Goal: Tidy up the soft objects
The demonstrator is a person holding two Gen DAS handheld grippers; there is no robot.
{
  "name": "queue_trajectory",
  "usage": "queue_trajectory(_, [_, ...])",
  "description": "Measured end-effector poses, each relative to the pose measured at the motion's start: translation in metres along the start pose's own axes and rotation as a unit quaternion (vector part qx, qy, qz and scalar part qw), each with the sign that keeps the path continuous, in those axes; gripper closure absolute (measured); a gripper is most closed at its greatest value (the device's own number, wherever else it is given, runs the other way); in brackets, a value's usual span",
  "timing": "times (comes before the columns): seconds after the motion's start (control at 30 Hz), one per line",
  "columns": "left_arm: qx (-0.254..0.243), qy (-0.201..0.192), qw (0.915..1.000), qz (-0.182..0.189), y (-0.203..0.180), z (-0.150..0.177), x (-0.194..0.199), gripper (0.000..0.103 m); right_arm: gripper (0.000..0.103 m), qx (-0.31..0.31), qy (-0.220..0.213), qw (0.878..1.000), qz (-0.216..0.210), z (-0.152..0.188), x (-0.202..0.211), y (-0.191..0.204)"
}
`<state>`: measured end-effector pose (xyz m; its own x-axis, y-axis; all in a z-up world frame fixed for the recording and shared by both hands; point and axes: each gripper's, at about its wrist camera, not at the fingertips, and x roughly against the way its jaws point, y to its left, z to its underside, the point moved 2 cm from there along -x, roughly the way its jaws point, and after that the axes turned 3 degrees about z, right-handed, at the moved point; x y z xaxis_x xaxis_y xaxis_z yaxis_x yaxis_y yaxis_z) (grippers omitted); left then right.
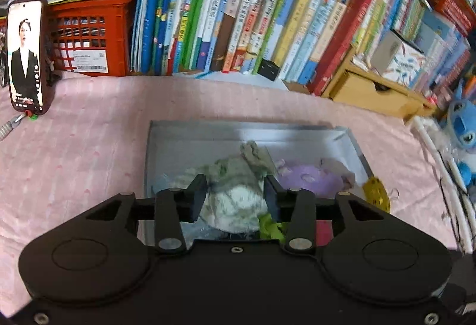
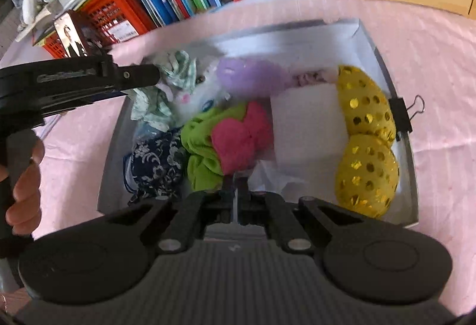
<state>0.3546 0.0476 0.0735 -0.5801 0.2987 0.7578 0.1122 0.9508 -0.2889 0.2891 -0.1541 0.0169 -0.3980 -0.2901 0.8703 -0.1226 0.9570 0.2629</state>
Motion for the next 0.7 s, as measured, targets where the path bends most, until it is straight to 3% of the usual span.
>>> queue_trajectory(0.07, [-0.01,0.001,0.9999,-0.003,-0.004,0.003,0.004,0.055,0.085,0.006,-0.01,1.0,-0.004,0.001,0.004,0.001])
queue_trajectory(0.1, [-0.013,-0.002,0.9999,-0.002,-0.005,0.004,0.007,0.054,0.071,0.008,-0.017,1.0,-0.007,0.002,0.008,0.002])
queue_trajectory(0.43, [-0.048,-0.043,0.998,-0.003,-0.029,0.022,0.054,0.038,0.042,0.043,-0.103,0.994,-0.003,0.012,0.069,-0.004])
queue_trajectory(0.7, [-0.105,-0.08,0.9912,-0.003,-0.055,0.058,0.099,0.025,0.031,0.077,-0.169,0.982,0.024,0.036,0.107,-0.005])
